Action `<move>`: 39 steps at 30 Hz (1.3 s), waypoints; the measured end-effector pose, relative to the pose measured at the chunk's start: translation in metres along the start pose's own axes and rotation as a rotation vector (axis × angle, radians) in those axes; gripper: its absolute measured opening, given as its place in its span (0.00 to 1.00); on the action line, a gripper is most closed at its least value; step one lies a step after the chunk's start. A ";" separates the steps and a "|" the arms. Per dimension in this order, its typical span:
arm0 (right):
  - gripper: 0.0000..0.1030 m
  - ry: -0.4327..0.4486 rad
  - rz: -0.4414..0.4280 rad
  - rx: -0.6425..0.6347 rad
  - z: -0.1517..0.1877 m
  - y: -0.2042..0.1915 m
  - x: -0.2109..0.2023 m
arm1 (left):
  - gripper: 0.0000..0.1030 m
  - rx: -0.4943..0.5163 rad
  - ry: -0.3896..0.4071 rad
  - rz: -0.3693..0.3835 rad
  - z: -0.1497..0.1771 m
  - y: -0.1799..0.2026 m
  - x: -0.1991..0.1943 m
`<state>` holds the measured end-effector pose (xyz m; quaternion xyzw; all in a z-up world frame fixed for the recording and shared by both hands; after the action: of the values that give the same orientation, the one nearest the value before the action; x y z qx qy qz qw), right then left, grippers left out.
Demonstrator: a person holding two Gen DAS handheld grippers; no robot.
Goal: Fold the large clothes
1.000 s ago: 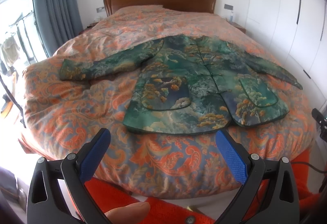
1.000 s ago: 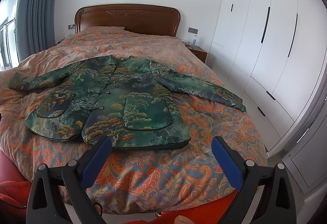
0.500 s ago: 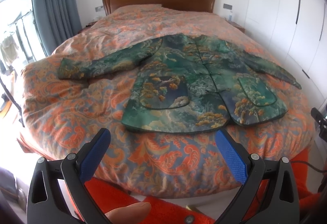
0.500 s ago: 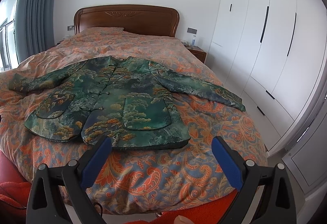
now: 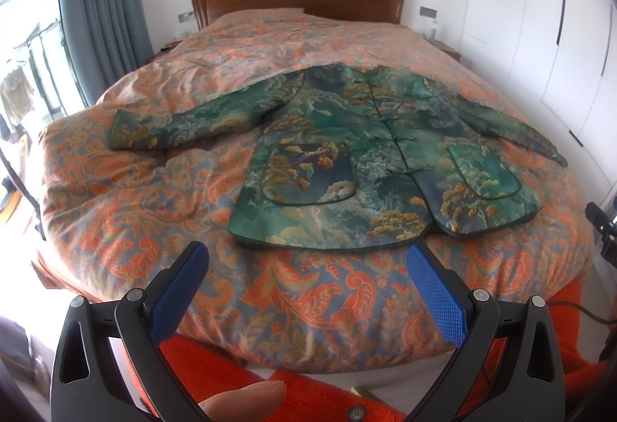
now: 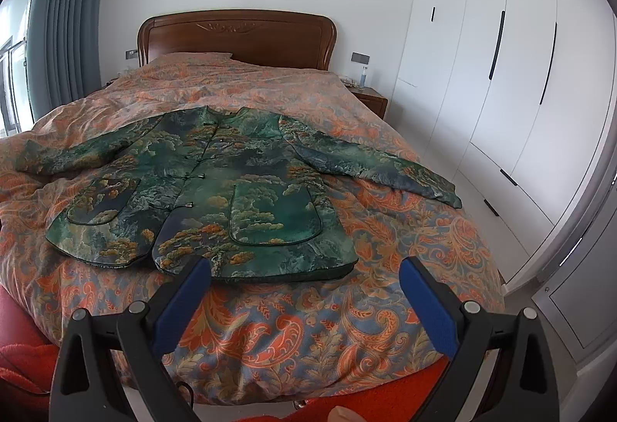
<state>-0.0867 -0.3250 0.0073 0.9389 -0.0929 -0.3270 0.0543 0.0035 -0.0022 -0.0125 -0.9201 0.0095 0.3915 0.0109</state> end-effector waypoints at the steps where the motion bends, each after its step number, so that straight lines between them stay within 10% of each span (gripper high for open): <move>1: 0.97 0.000 0.000 0.000 0.000 0.000 0.000 | 0.99 0.000 0.000 0.000 0.000 0.000 0.000; 39: 0.97 -0.021 -0.001 -0.003 0.002 -0.003 0.004 | 0.99 -0.001 -0.001 0.001 0.002 0.002 0.000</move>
<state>-0.0842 -0.3227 0.0025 0.9353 -0.0925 -0.3371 0.0545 0.0022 -0.0041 -0.0135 -0.9199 0.0099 0.3920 0.0100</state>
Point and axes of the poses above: each gripper's, at about its wrist camera, not at the fingertips, and x roughly the way its jaws point, y to its right, z to its underside, the point moved 1 cm from there along x, roughly the way its jaws point, and after that the axes turned 1 degree about -y, right-handed, at the moved point
